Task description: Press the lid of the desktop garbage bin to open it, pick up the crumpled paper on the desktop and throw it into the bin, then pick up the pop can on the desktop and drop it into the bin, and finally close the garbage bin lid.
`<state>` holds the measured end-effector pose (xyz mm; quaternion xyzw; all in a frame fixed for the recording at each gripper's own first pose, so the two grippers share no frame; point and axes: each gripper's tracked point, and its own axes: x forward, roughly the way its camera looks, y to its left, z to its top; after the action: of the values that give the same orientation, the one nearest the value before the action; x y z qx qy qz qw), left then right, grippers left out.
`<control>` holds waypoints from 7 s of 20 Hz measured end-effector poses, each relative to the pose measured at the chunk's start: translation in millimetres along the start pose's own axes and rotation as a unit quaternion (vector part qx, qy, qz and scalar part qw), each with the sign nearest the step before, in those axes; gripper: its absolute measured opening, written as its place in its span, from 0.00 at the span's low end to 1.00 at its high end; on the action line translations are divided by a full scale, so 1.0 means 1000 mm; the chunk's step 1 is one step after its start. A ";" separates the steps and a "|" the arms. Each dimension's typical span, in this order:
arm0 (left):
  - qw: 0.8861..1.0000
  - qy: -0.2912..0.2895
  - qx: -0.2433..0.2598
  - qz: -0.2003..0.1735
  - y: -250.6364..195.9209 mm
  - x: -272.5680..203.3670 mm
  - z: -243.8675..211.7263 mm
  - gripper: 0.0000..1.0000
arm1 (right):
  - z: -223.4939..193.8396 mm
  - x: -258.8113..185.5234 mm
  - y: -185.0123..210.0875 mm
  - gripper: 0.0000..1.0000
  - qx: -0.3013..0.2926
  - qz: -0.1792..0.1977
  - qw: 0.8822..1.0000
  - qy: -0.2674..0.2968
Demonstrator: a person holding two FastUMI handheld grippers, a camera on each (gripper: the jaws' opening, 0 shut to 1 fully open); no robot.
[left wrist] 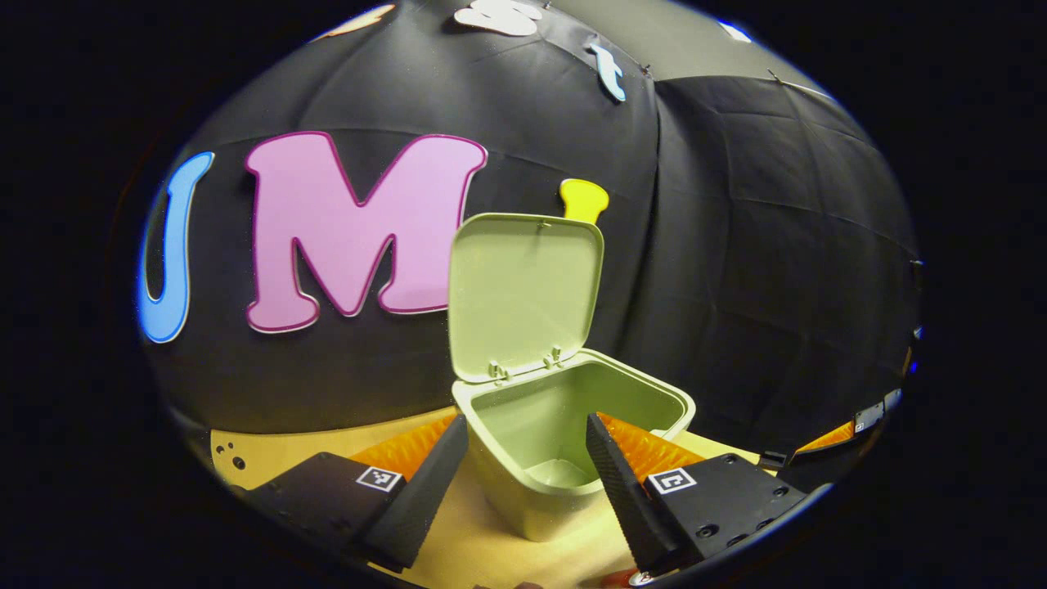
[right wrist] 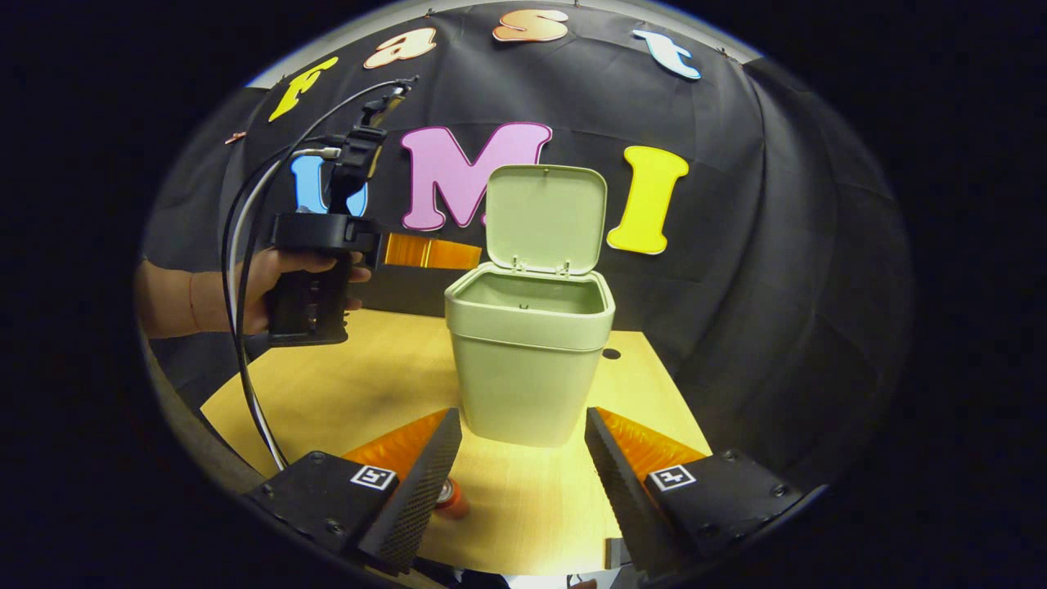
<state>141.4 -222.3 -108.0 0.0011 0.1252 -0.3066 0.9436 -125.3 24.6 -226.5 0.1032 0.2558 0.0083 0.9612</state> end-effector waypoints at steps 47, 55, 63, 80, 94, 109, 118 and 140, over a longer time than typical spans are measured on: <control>0.967 0.070 -0.116 0.214 0.078 -0.229 -0.119 0.94 | -0.167 0.058 0.084 0.83 -0.083 0.143 0.952 0.257; 0.969 0.068 -0.110 0.210 0.072 -0.226 -0.115 0.94 | -0.103 0.060 0.081 0.83 -0.066 0.138 0.972 0.179; 0.970 0.067 -0.111 0.203 0.063 -0.220 -0.113 0.94 | 0.034 0.061 0.083 0.83 -0.072 0.156 0.985 0.027; 0.968 0.064 -0.118 0.211 0.062 -0.227 -0.115 0.94 | 0.185 0.099 0.039 0.82 -0.042 0.112 0.985 -0.122; 0.962 0.076 -0.128 0.228 0.072 -0.234 -0.126 0.94 | 0.124 0.183 0.024 0.82 -0.069 0.087 0.993 -0.044; 0.965 0.081 -0.130 0.213 0.074 -0.225 -0.127 0.94 | 0.099 0.191 0.016 0.82 -0.074 0.070 0.995 -0.012; 0.966 0.079 -0.132 0.209 0.072 -0.226 -0.128 0.94 | 0.123 0.176 0.013 0.82 -0.066 0.061 0.995 -0.037; 0.965 0.072 -0.135 0.213 0.070 -0.230 -0.123 0.94 | 0.322 0.183 -0.032 0.87 -0.081 -0.032 0.969 -0.231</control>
<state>-26.9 -22.6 -177.6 -0.0779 0.2301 -0.0781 0.9669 191.6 -56.4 -49.5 0.0160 0.0282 -0.0259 0.9991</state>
